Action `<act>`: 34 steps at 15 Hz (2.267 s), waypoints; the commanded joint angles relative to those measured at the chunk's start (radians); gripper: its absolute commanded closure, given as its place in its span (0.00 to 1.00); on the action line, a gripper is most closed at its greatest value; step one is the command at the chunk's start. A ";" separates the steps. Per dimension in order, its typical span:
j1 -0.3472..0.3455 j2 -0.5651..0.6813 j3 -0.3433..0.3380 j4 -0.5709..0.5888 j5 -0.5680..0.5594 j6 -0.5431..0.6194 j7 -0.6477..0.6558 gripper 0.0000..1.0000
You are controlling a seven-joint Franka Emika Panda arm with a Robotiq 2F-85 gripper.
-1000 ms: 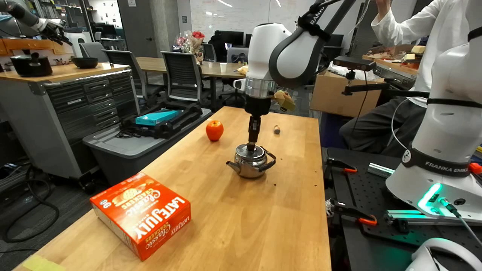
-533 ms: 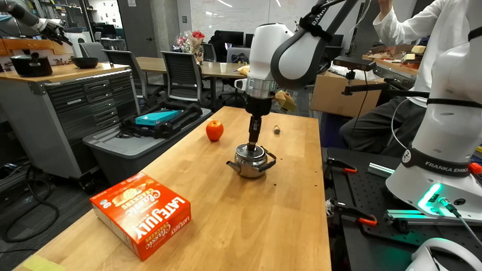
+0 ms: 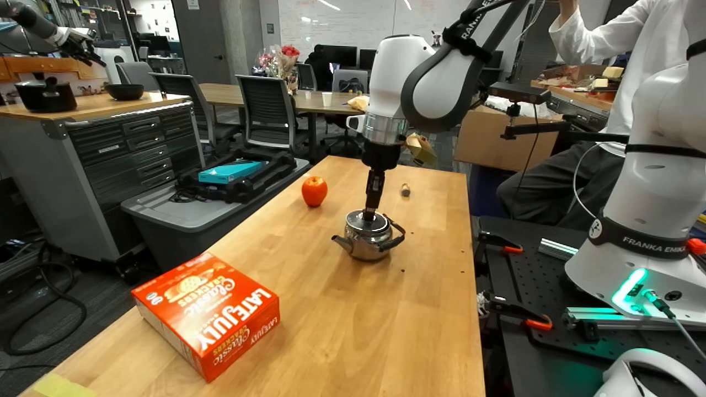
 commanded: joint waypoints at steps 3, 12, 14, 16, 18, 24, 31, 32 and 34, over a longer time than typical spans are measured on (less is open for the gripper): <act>-0.010 -0.049 0.008 -0.055 0.025 0.036 -0.020 0.91; -0.005 -0.075 0.002 -0.092 0.026 0.054 -0.017 0.91; -0.006 -0.069 0.000 -0.088 0.024 0.051 -0.016 0.91; -0.004 -0.058 -0.006 -0.080 0.009 0.046 -0.004 0.83; -0.002 -0.053 -0.013 -0.076 -0.012 0.044 0.010 0.45; -0.004 -0.074 -0.016 -0.080 -0.008 0.018 0.003 0.02; 0.003 -0.101 -0.038 -0.075 -0.078 -0.050 0.068 0.00; 0.003 -0.104 -0.043 -0.071 -0.093 -0.067 0.080 0.00; -0.002 -0.110 -0.054 -0.064 -0.116 -0.105 0.093 0.00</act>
